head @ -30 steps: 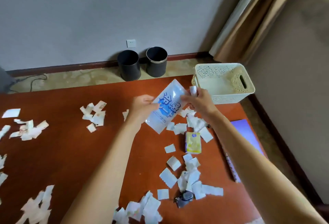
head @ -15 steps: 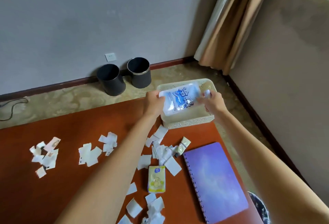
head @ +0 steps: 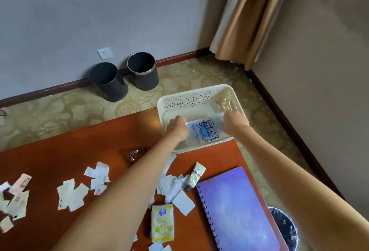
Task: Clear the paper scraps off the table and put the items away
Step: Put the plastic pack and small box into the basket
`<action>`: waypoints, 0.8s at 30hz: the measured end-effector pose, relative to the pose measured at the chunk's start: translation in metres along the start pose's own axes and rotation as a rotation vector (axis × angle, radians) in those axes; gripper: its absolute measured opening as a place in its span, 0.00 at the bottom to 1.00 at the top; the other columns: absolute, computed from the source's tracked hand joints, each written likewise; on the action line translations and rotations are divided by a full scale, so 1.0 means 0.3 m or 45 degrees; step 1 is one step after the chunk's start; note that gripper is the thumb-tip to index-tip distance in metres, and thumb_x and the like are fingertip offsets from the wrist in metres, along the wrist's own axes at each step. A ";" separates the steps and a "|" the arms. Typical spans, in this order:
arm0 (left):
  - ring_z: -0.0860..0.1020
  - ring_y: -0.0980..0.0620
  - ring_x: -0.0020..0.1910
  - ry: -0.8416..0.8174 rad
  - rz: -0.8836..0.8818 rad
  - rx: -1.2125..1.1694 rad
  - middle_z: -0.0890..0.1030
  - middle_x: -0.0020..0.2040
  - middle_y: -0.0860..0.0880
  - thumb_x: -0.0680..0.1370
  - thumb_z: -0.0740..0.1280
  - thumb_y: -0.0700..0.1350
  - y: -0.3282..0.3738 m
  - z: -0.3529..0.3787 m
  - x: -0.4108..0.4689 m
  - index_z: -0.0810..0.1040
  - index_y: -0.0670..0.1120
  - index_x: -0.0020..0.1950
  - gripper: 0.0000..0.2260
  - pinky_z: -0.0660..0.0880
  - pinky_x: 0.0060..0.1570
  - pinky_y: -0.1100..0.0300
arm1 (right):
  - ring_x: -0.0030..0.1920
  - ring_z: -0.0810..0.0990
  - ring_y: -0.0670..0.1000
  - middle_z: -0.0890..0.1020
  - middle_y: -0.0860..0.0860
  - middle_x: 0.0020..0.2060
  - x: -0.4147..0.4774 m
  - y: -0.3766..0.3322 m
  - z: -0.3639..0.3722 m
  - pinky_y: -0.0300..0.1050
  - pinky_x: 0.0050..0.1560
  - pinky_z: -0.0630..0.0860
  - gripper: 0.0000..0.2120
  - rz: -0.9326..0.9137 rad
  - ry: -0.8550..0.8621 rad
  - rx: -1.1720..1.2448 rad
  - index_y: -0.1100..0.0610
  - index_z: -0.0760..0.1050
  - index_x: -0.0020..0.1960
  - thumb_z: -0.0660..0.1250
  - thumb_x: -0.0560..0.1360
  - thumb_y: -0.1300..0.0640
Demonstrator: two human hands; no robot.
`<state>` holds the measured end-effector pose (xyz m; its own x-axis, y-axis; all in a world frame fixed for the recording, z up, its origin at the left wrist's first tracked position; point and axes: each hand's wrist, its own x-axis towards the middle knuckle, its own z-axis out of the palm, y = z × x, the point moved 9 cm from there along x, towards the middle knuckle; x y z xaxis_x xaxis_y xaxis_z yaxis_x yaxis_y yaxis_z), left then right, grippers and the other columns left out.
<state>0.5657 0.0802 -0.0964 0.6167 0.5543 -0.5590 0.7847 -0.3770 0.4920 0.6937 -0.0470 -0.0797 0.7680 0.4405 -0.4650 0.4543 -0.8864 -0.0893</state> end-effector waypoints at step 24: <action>0.77 0.42 0.57 -0.042 -0.048 0.045 0.77 0.59 0.38 0.79 0.58 0.33 0.013 0.060 -0.024 0.71 0.35 0.60 0.11 0.73 0.47 0.59 | 0.49 0.77 0.55 0.76 0.57 0.49 0.016 -0.042 0.041 0.44 0.53 0.76 0.11 -0.101 -0.042 -0.148 0.65 0.73 0.58 0.57 0.78 0.67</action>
<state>0.5655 0.0613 -0.1025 0.5879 0.5438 -0.5989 0.8088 -0.3826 0.4466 0.6860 -0.0356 -0.0916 0.7131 0.5022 -0.4892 0.5640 -0.8254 -0.0252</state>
